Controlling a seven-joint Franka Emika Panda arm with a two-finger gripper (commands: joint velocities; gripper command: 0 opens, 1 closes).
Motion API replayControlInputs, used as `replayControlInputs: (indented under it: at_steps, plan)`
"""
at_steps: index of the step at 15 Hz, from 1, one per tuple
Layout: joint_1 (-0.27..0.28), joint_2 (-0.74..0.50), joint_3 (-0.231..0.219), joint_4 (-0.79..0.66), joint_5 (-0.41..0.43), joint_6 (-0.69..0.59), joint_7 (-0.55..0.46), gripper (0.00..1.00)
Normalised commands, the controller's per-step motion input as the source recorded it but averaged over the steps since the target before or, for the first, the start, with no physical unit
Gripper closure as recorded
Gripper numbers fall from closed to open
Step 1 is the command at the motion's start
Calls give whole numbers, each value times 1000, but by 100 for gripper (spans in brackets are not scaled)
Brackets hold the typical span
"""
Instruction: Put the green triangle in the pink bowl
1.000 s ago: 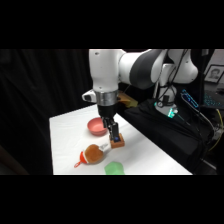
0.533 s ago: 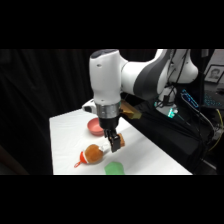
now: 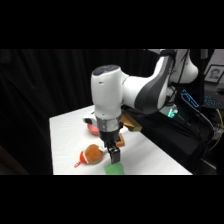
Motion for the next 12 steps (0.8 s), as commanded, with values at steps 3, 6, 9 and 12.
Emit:
replayControlInputs:
  at_steps: [3, 6, 9, 12]
  plan:
    - [93, 234, -25, 205, 81, 156, 171, 0]
    - [106, 211, -70, 179, 75, 156, 172, 0]
    - [107, 158, -94, 125, 90, 166, 146, 0]
    - [107, 140, -100, 104, 105, 164, 115, 0]
